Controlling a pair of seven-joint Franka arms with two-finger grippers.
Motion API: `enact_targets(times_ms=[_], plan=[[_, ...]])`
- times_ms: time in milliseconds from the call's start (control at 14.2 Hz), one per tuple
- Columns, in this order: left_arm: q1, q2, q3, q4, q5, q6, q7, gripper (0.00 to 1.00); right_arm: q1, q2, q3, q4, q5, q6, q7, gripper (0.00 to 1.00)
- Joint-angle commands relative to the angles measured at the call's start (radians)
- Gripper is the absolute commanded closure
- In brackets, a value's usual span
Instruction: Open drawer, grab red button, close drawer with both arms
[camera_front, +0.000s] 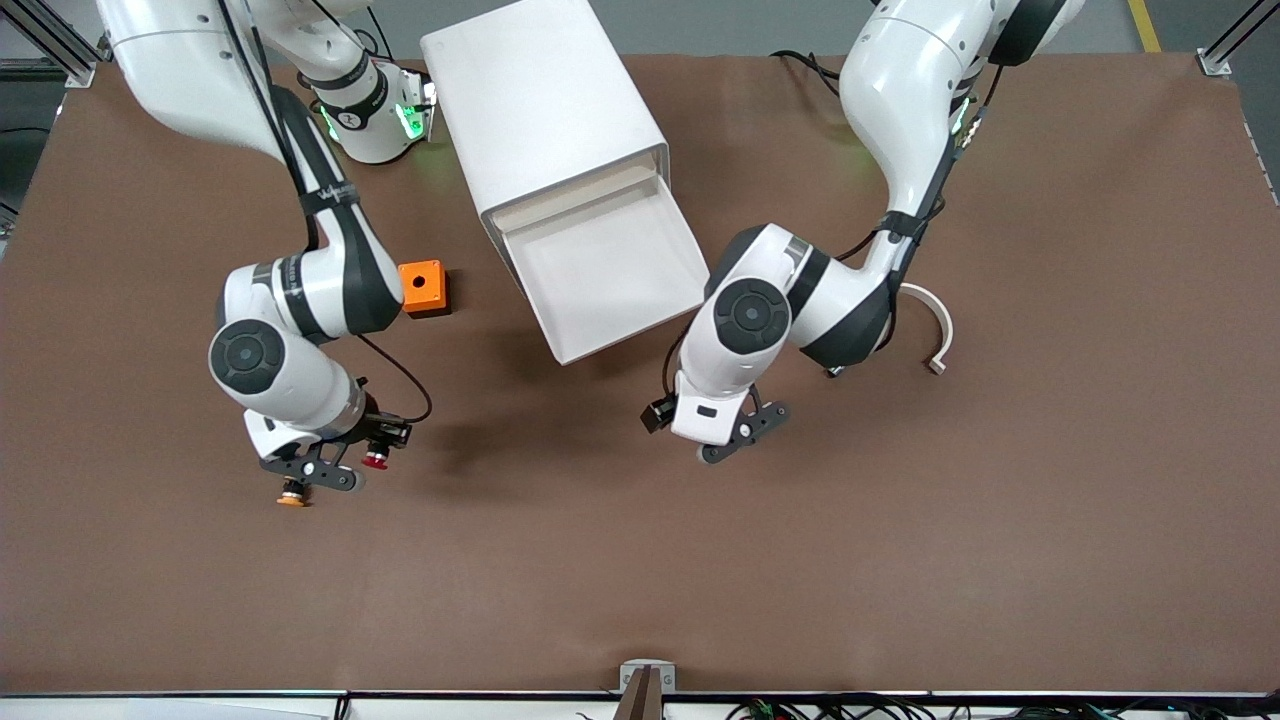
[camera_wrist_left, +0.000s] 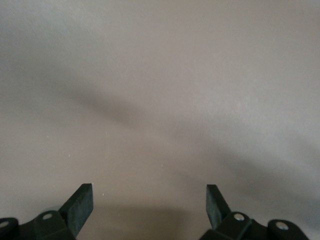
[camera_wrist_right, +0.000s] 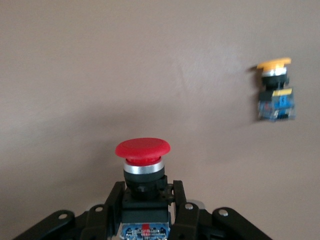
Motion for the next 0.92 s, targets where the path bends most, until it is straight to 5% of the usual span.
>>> enact_targets(times_ms=[0,494,565,706,848], plan=[[-0.034,-0.022,0.009,-0.040,0.023,0.018,-0.019,0.01,-0.069,0.063,0.017,0.008,-0.020,0.077,-0.117,1.00],[-0.100,-0.021,0.003,-0.069,0.017,0.015,-0.040,0.01,-0.115,0.175,0.018,0.011,-0.023,0.200,-0.189,0.97],[-0.104,-0.021,0.001,-0.069,0.014,0.013,-0.054,0.01,-0.115,0.182,0.018,0.011,-0.023,0.202,-0.189,0.80],[-0.123,-0.021,0.000,-0.071,0.008,-0.002,-0.071,0.01,-0.113,0.188,0.018,0.011,-0.021,0.211,-0.191,0.00],[-0.129,-0.021,-0.020,-0.074,0.006,-0.039,-0.088,0.01,-0.116,0.180,0.018,0.013,-0.023,0.202,-0.192,0.00]])
